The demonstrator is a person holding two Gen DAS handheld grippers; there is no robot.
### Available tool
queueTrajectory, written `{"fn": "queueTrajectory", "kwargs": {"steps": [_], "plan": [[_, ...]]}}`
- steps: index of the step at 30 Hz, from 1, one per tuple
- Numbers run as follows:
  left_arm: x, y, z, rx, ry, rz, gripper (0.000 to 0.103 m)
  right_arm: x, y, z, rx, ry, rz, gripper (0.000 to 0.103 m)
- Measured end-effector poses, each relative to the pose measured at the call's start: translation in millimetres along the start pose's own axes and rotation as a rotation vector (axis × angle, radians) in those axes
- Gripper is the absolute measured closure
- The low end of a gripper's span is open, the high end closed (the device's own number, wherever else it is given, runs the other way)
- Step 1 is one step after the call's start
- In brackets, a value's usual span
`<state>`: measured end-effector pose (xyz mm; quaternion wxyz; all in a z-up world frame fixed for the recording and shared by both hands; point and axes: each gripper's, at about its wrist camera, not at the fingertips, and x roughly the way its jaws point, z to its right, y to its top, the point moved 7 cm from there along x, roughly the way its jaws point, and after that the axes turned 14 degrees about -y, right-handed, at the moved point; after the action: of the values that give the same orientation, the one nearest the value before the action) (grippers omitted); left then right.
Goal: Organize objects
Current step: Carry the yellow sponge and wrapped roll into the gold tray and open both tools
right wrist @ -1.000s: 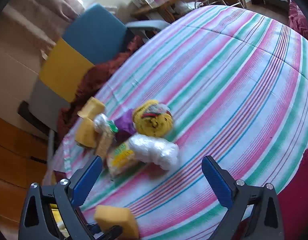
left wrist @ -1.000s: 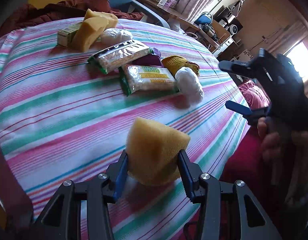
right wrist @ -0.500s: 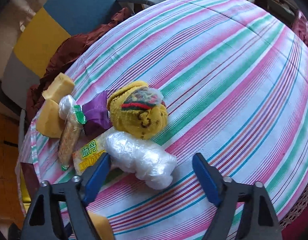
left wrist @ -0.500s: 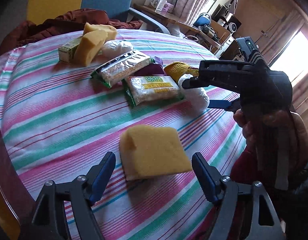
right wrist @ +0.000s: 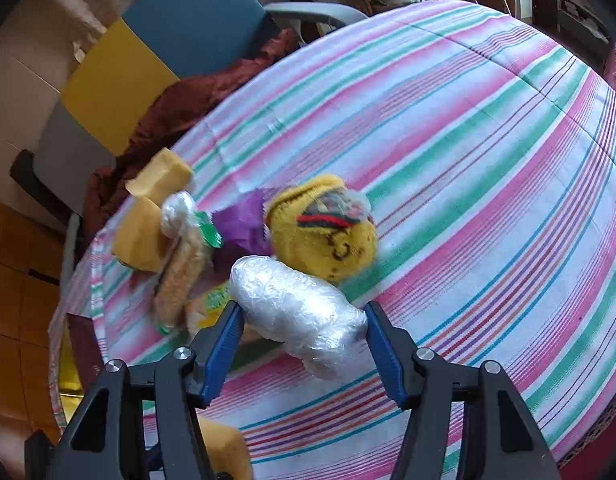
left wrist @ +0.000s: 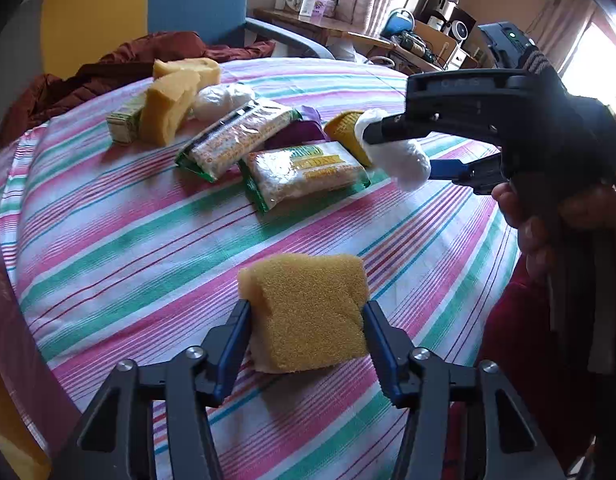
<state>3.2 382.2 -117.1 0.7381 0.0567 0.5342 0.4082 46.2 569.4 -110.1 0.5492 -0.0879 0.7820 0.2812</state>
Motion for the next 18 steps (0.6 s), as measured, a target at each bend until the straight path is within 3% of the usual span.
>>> {"fn": "queueTrajectory", "kwargs": {"steps": [10,18], "plan": [[-88.2,-5.6,-14.8,-0.056,0.035,0.168,0.047,-31.4,-5.2,-35.3,-0.113,0.139,0.099,0.041],[-179.4,-29.2,-71.7,-0.180,0.138,0.330,0.046,-56.0,-43.0,-102.8,-0.337,0.157,0.115,0.041]]}}
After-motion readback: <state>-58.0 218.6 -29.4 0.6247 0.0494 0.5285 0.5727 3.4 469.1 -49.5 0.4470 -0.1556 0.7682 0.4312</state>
